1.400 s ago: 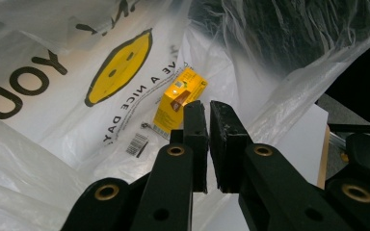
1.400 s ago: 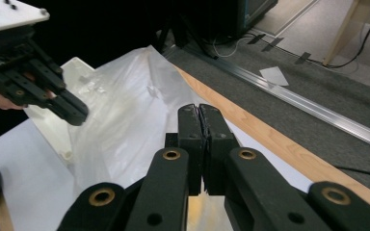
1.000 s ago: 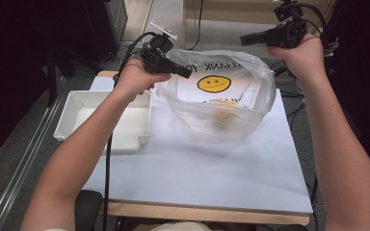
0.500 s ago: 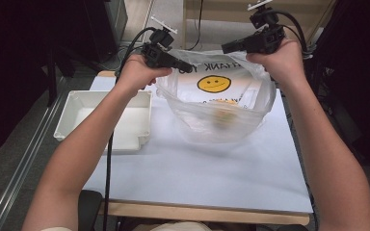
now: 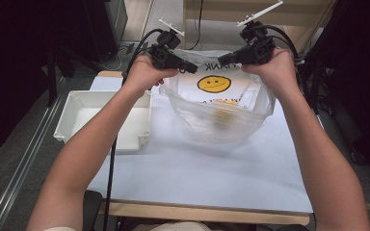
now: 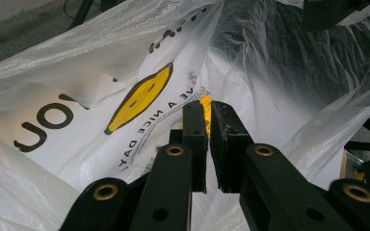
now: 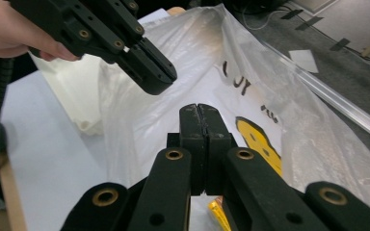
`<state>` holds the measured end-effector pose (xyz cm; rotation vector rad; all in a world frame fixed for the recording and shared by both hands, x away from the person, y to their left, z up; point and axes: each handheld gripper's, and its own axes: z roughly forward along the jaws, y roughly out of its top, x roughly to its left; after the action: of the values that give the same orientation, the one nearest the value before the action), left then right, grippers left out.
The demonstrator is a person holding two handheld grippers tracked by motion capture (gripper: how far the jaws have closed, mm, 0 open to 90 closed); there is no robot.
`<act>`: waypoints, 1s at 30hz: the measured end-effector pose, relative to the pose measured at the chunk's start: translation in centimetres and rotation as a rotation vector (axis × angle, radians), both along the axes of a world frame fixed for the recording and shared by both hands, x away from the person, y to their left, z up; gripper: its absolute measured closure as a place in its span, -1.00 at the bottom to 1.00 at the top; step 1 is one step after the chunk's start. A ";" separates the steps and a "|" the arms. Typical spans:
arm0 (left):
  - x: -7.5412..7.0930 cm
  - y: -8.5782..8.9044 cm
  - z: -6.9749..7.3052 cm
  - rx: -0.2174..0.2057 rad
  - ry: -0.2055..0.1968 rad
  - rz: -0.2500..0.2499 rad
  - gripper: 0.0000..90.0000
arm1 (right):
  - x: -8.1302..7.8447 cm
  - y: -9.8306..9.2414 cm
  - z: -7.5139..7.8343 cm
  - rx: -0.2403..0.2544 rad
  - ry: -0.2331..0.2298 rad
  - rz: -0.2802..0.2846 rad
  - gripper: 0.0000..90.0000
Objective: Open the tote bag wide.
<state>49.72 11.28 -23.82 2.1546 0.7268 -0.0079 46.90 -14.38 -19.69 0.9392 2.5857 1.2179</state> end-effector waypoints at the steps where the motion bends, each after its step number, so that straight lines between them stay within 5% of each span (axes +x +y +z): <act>1: 0.0 -0.1 -0.1 0.003 -0.001 -0.003 0.90 | 0.1 -0.1 -0.4 -0.003 0.001 -0.004 1.00; 30: 0.9 -3.2 -3.5 0.043 0.000 0.025 0.86 | 1.1 -2.9 -4.9 -0.036 0.070 -0.069 1.00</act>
<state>50.62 8.07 -27.33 2.1867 0.7600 0.0208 48.03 -17.23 -24.57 1.0728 2.5949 1.1374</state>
